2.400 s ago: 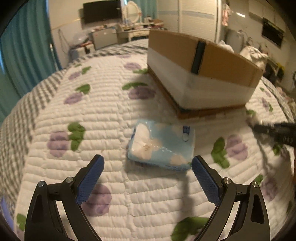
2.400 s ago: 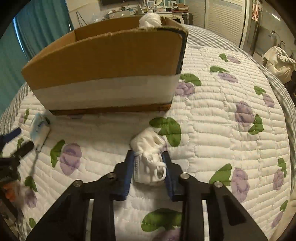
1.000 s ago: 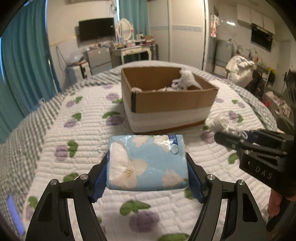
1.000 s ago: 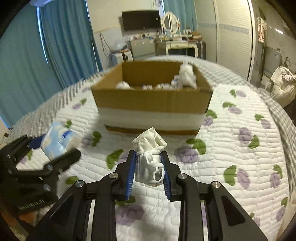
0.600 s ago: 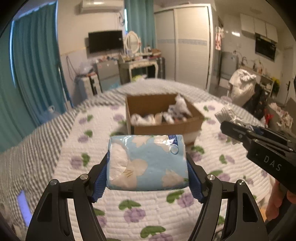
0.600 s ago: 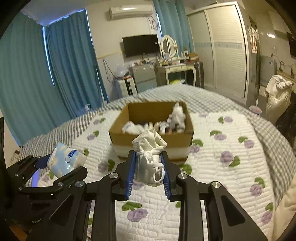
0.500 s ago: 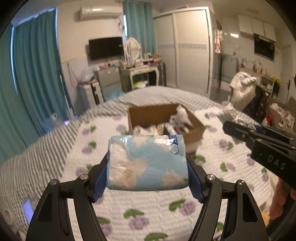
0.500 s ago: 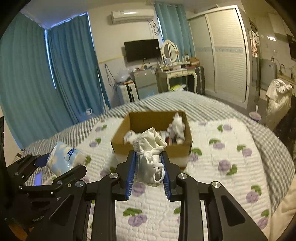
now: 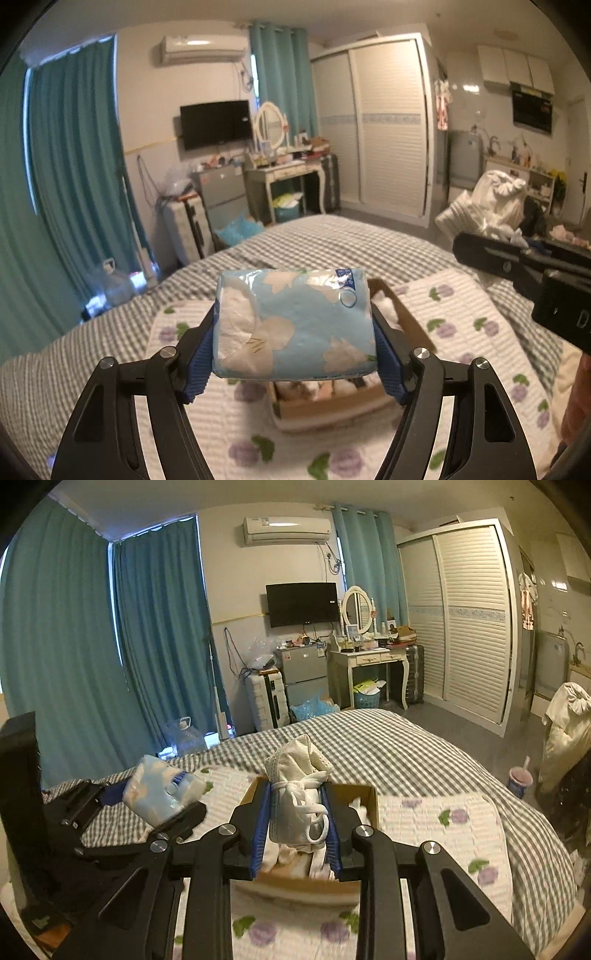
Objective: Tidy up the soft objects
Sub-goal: 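Carry the blue pack and white cup into the box and open both tools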
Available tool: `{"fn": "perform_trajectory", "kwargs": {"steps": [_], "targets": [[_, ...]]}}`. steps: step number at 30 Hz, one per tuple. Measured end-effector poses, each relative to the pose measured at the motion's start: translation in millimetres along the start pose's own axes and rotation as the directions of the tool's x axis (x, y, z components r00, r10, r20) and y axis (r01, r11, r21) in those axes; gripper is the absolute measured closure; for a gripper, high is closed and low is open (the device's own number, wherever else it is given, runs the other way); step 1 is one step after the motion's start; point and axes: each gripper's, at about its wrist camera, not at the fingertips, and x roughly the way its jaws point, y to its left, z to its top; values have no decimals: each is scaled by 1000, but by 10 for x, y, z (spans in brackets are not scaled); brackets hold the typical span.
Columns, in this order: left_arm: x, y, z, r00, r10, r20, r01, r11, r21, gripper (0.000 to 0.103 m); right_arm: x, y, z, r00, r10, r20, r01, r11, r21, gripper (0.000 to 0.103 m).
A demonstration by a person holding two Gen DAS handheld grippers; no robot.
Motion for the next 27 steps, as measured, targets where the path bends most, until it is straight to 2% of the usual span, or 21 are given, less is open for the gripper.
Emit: {"fn": "perform_trajectory", "kwargs": {"steps": [6, 11, 17, 21, 23, 24, 25, 27], "targets": [[597, -1, -21, 999, 5, -47, -6, 1000, -6, 31, 736, -174, 99, 998, 2, -69, -2, 1000, 10, 77], [1014, 26, -131, 994, 8, -113, -11, 1000, -21, 31, 1328, -337, -1, 990, 24, -137, -17, 999, 51, 77], [1351, -6, -263, 981, -20, -195, 17, 1000, -17, 31, 1858, -479, -248, 976, 51, -211, -30, 994, 101, 77], [1370, -80, -319, 980, -27, -198, 29, 1000, 4, 29, 2040, -582, -349, 968, 62, -242, -28, 990, 141, 75], [1333, -124, -335, 980, -14, -200, 16, 1000, 10, 29, 2035, -599, -355, 968, 52, -245, -17, 989, 145, 67], [1338, -130, -329, 978, -6, -207, 8, 1000, 13, 28, 2029, -637, -352, 969, 41, -244, -5, 989, 146, 49], [1352, -134, -321, 976, -3, -219, 7, 1000, 15, 26, 1980, -656, -334, 972, 26, -232, 8, 989, 147, 41], [1332, -149, -273, 972, -2, -234, 4, 1000, 9, 21, 1853, -665, -279, 976, 26, -216, 7, 989, 150, 37]]}}
